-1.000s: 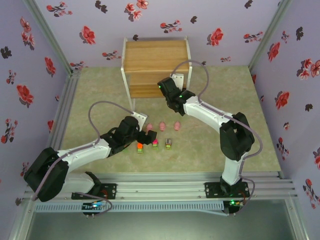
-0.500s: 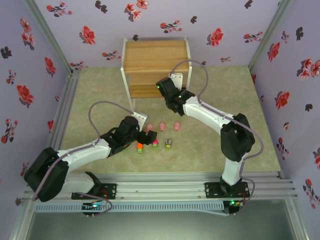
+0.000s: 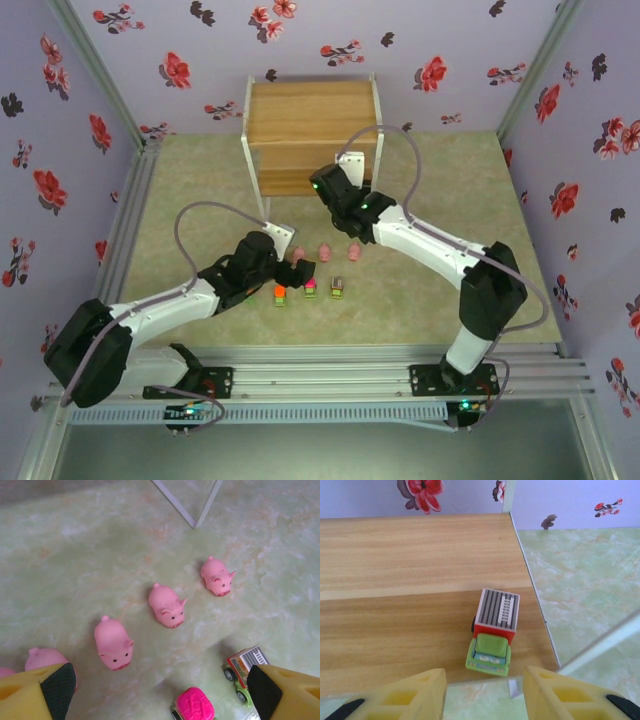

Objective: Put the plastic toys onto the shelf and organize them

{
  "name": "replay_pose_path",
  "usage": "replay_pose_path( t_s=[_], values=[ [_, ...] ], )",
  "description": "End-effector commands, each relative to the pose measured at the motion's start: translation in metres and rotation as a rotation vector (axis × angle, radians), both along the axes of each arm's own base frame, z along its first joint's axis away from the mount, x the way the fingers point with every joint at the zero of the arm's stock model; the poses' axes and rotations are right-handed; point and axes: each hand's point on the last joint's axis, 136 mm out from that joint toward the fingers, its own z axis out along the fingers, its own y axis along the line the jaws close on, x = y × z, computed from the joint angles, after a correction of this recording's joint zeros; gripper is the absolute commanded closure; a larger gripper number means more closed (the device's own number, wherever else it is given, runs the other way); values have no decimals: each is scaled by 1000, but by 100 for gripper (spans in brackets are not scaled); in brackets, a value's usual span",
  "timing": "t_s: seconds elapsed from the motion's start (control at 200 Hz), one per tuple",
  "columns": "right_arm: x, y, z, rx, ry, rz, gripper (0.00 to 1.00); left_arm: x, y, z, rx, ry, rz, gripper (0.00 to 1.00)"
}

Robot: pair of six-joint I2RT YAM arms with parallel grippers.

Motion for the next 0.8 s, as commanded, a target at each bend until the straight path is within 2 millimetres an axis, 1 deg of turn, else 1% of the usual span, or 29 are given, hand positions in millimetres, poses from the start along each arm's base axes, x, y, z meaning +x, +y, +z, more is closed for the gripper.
replay_pose_path(
  t_s=[0.0, 0.15, 0.28, 0.365, 0.53, 0.665, 0.795],
  values=[
    [-11, -11, 12, 6, -37, -33, 76, -3, -5, 11, -21, -38, -36, 7],
    [-25, -15, 11, 15, -32, -23, 77, -3, -6, 11, -19, -38, -38, 7],
    [-43, -14, 9, 31, -27, 2, 78, -4, -5, 12, -17, -39, -38, 7],
    [-56, -11, 5, 46, -12, 27, 79, -3, -3, 12, -14, -40, -32, 7],
    [-82, 0, -10, 47, 24, 95, 80, 1, 2, 8, 21, -35, 4, 7],
    [-103, 6, -22, 54, 54, 133, 80, 6, 8, 5, 52, -35, 40, 7],
    [-124, 10, -37, 58, 80, 164, 81, 12, 17, -3, 113, -22, 91, 7]
  ],
)
